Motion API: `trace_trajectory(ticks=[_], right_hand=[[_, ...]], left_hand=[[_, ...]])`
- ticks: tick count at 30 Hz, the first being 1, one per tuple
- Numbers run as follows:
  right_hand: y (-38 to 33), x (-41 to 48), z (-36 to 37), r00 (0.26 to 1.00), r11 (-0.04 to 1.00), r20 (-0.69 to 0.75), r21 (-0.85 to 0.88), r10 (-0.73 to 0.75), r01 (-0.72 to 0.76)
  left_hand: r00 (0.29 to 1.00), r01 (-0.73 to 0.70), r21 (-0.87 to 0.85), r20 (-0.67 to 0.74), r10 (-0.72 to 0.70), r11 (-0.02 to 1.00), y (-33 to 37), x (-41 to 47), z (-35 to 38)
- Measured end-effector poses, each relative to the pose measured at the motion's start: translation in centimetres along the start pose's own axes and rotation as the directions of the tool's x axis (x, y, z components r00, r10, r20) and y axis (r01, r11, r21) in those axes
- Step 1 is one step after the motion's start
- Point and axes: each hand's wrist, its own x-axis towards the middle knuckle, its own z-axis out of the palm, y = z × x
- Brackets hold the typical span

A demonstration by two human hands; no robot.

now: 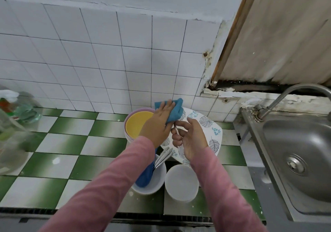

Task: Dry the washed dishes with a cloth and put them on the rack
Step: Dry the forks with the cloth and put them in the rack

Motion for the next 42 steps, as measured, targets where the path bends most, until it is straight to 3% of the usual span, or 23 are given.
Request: trace_trajectory(ticks=[5,8,11,15,17,20,24,26,28,31,34,36,39,42], right_hand=[[-0.2,0.1,-0.2,1.000,1.000,-0.004,0.015,-0.020,0.020],[0.0,-0.1,0.3,0.999,1.000,0.033,0.007,-0.030,0.030],[0.0,-0.4,0.5,0.997,0.999,0.070,0.029,-0.031,0.029],[-0.3,-0.1,0.3,0.997,0.998,0.038,-0.014,-0.060,0.061],[-0.5,0.2,0.1,0.996,0.991,-0.007,-0.102,-0.092,0.091],[-0.4,0.3,-0.4,0.984,0.948,-0.055,-0.283,-0.170,0.148],[0.5,-0.2,-1.5,0.955,0.866,-0.058,-0.440,-0.290,0.236],[0.9,-0.6,-1.8,0.946,0.869,-0.039,-0.410,-0.321,0.278],[1.0,-0.7,-1.9,0.932,0.855,-0.010,-0.402,-0.363,0.329],[1.1,-0.1,-2.3,0.854,0.682,0.060,-0.574,-0.517,0.453],[1.5,0.8,-2.6,0.686,0.276,0.258,-0.777,-0.680,0.565],[2.1,1.5,-2.9,0.612,0.075,0.359,-0.820,-0.704,0.568],[2.7,1.9,-3.1,0.619,-0.023,0.410,-0.845,-0.670,0.534],[2.9,1.7,-3.2,0.639,0.000,0.422,-0.835,-0.643,0.551]], left_hand=[[0.999,0.016,-0.068,0.039,-0.013,0.998,0.8,-1.1,-0.4],[0.996,0.064,-0.058,-0.062,-0.067,0.996,1.4,-0.5,-1.1],[0.970,0.153,-0.196,-0.157,-0.185,0.969,1.8,-0.3,-0.5],[0.964,0.210,-0.412,-0.062,-0.257,0.886,1.7,-1.3,0.7],[0.934,0.288,-0.618,0.012,-0.357,0.732,1.8,-1.5,0.5],[0.838,0.381,-0.829,0.122,-0.532,0.410,1.9,-1.0,-0.1],[0.753,0.299,-0.954,0.250,-0.608,-0.021,1.8,-0.3,-1.2],[0.733,0.256,-0.953,0.302,-0.609,-0.164,1.8,-0.1,-1.8],[0.731,0.247,-0.940,0.340,-0.592,-0.234,1.3,0.0,-2.3],[0.749,0.247,-0.943,0.331,-0.574,-0.222,1.1,-0.1,-2.4],[0.768,0.291,-0.938,0.347,-0.538,-0.190,1.6,-0.3,-2.2],[0.773,0.321,-0.932,0.361,-0.522,-0.168,1.8,-0.3,-2.0],[0.783,0.325,-0.933,0.358,-0.508,-0.157,1.8,0.0,-1.9],[0.777,0.334,-0.931,0.359,-0.518,-0.145,1.7,-0.1,-1.6]])
